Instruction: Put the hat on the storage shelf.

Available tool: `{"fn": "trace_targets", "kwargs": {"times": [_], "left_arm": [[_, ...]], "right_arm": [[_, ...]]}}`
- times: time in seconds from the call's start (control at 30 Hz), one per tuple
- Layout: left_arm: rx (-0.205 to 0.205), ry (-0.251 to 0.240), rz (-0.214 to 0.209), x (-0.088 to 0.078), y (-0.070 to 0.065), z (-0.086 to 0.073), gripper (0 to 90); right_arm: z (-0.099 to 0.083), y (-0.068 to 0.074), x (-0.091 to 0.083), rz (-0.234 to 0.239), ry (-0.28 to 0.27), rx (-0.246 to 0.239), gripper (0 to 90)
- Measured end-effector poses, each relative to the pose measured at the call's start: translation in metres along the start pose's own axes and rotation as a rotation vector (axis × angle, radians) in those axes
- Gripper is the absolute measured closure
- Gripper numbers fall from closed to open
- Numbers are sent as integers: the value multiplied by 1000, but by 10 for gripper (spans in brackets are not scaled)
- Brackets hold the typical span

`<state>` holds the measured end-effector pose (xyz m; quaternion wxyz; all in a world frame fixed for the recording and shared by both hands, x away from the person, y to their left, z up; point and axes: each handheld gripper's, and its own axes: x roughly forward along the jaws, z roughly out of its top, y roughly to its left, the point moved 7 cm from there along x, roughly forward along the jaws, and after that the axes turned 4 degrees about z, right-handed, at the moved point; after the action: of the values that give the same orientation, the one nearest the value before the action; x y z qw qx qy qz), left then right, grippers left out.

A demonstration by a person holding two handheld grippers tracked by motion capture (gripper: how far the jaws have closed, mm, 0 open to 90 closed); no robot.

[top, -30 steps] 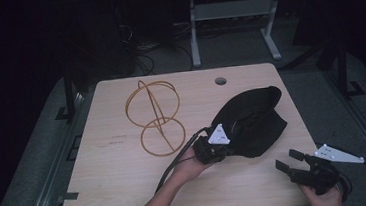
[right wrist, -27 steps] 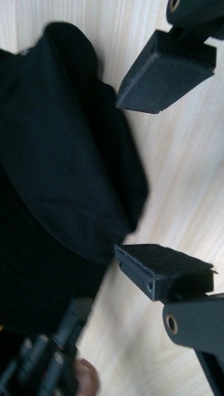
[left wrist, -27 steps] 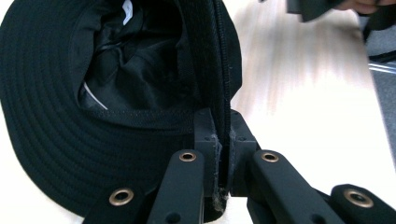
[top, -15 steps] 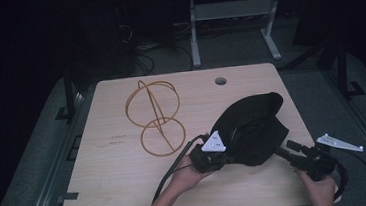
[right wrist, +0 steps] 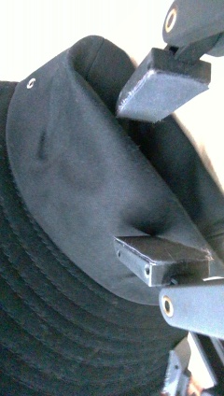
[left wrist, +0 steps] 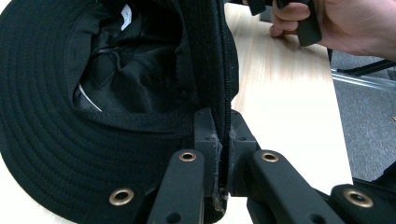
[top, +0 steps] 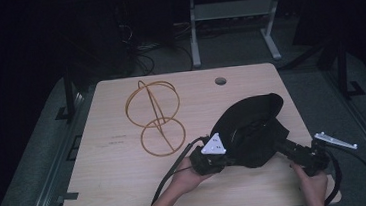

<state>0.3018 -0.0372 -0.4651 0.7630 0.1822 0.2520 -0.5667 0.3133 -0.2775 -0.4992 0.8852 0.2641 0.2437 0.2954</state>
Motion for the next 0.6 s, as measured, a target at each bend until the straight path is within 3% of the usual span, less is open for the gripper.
{"fn": "trace_targets", "kwargs": {"times": [0.4, 0.6], "left_arm": [[14, 0, -12, 2, -2, 0, 854], [21, 5, -23, 3, -4, 1, 854]], "right_arm": [[6, -1, 7, 6, -21, 39, 393], [8, 1, 9, 18, -31, 51, 544]]}}
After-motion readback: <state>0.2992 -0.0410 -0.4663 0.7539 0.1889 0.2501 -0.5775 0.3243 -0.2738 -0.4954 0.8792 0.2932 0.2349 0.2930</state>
